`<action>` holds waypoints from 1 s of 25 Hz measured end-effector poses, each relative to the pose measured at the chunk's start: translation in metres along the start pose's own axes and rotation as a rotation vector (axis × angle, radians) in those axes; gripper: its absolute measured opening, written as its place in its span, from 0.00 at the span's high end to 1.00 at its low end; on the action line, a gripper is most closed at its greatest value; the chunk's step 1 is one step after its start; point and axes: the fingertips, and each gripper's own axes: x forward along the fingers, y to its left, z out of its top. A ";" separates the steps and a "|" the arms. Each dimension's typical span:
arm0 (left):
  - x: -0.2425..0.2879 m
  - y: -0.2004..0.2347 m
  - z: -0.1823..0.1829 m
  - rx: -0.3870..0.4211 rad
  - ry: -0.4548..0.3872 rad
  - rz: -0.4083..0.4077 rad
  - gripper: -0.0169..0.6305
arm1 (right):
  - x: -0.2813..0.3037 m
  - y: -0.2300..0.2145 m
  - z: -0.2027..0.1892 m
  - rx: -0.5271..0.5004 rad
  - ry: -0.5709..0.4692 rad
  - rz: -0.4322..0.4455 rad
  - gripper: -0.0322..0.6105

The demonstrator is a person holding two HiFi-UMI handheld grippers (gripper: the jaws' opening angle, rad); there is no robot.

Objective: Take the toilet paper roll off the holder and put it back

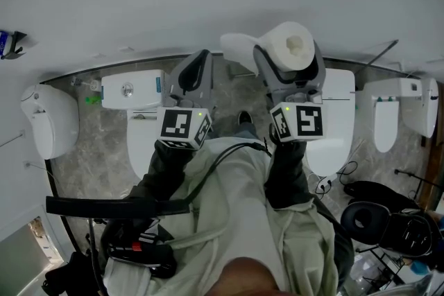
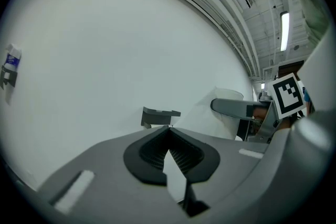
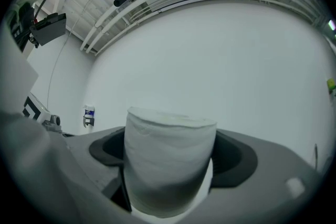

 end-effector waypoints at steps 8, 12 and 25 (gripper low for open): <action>-0.004 0.006 0.003 -0.034 -0.030 0.024 0.96 | -0.002 0.000 -0.001 0.007 -0.005 -0.002 0.23; -0.007 0.005 0.003 -0.042 -0.036 0.026 0.96 | -0.005 0.001 -0.002 0.008 -0.003 -0.002 0.23; -0.021 0.019 -0.014 -0.056 0.001 0.087 0.96 | 0.036 -0.025 0.039 -0.097 -0.129 0.025 0.22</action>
